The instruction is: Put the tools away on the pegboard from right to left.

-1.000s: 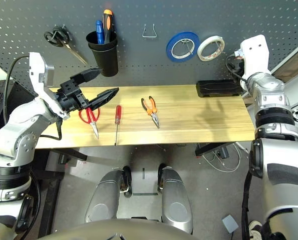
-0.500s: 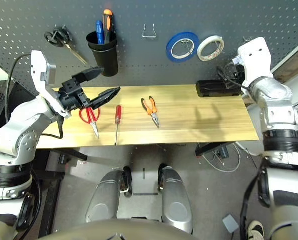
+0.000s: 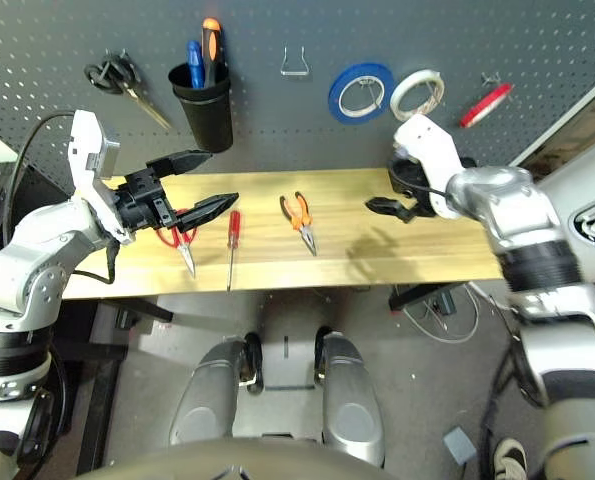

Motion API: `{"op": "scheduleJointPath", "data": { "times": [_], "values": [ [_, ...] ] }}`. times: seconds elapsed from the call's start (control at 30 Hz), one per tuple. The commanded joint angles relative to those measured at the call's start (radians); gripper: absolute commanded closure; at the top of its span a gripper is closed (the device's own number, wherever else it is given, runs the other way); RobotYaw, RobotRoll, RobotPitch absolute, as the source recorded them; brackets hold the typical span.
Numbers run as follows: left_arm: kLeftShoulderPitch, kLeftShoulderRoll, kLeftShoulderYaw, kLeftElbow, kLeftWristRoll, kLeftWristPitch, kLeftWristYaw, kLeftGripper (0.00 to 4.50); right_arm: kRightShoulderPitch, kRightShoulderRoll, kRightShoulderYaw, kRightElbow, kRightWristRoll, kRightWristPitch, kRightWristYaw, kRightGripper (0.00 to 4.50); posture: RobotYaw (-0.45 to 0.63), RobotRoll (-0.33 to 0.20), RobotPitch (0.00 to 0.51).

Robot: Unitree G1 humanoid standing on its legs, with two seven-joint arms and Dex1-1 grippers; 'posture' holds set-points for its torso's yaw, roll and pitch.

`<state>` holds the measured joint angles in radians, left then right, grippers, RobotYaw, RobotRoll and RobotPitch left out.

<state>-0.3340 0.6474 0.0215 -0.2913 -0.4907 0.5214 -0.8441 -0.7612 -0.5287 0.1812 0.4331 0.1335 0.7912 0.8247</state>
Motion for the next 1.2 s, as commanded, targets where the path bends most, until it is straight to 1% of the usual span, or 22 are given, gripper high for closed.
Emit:
{"op": "scheduleJointPath", "data": {
  "times": [0.03, 0.1, 0.2, 0.23, 0.37, 0.53, 0.7, 0.87, 0.9, 0.93, 1.1, 1.2],
  "values": [
    [0.021, 0.02, -0.024, 0.023, 0.024, -0.013, -0.033, 0.0, -0.023, 0.04, 0.009, 0.081, -0.03, 0.009, -0.049, 0.01, 0.03, 0.0, 0.206],
    [0.028, 0.025, -0.022, 0.029, 0.029, -0.016, -0.04, 0.0, -0.039, 0.096, 0.036, 0.14, -0.062, -0.022, -0.096, 0.01, 0.04, 0.0, 0.207],
    [0.032, 0.029, -0.028, 0.043, 0.041, -0.022, -0.047, 0.0, -0.082, 0.189, 0.034, 0.26, -0.093, -0.052, -0.172, 0.01, 0.05, 0.0, 0.211],
    [0.029, 0.031, -0.032, 0.049, 0.044, -0.021, -0.05, 0.0, -0.1, 0.218, 0.025, 0.301, -0.096, -0.061, -0.19, 0.01, 0.05, 0.0, 0.228],
    [0.028, 0.033, -0.043, 0.059, 0.053, -0.023, -0.058, 0.0, -0.152, 0.297, 0.014, 0.431, -0.117, -0.105, -0.249, 0.01, 0.06, 0.0, 0.232],
    [0.057, 0.044, -0.059, 0.061, 0.067, -0.03, -0.079, 0.0, -0.199, 0.378, 0.0, 0.58, -0.143, -0.153, -0.338, 0.01, 0.06, 0.0, 0.237],
    [0.075, 0.048, -0.063, 0.055, 0.068, -0.026, -0.09, 0.0, -0.23, 0.428, -0.005, 0.691, -0.173, -0.193, -0.393, 0.01, 0.06, 0.0, 0.237],
    [0.09, 0.051, -0.053, 0.036, 0.06, -0.016, -0.089, 0.0, -0.253, 0.474, -0.029, 0.765, -0.181, -0.245, -0.454, 0.01, 0.06, 0.0, 0.253],
    [0.091, 0.051, -0.052, 0.033, 0.059, -0.014, -0.088, 0.0, -0.259, 0.481, -0.035, 0.777, -0.18, -0.253, -0.464, 0.01, 0.06, 0.0, 0.253],
    [0.093, 0.048, -0.048, 0.029, 0.054, -0.008, -0.084, 0.0, -0.266, 0.492, -0.049, 0.79, -0.176, -0.261, -0.485, 0.01, 0.06, 0.0, 0.264],
    [0.119, 0.049, -0.039, -0.012, 0.041, 0.014, -0.077, 0.0, -0.282, 0.52, -0.086, 0.825, -0.177, -0.289, -0.541, 0.01, 0.08, 0.0, 0.262],
    [0.14, 0.051, -0.037, -0.047, 0.035, 0.027, -0.071, 0.0, -0.283, 0.533, -0.105, 0.836, -0.177, -0.302, -0.572, 0.01, 0.09, 0.0, 0.269]
  ]
}}
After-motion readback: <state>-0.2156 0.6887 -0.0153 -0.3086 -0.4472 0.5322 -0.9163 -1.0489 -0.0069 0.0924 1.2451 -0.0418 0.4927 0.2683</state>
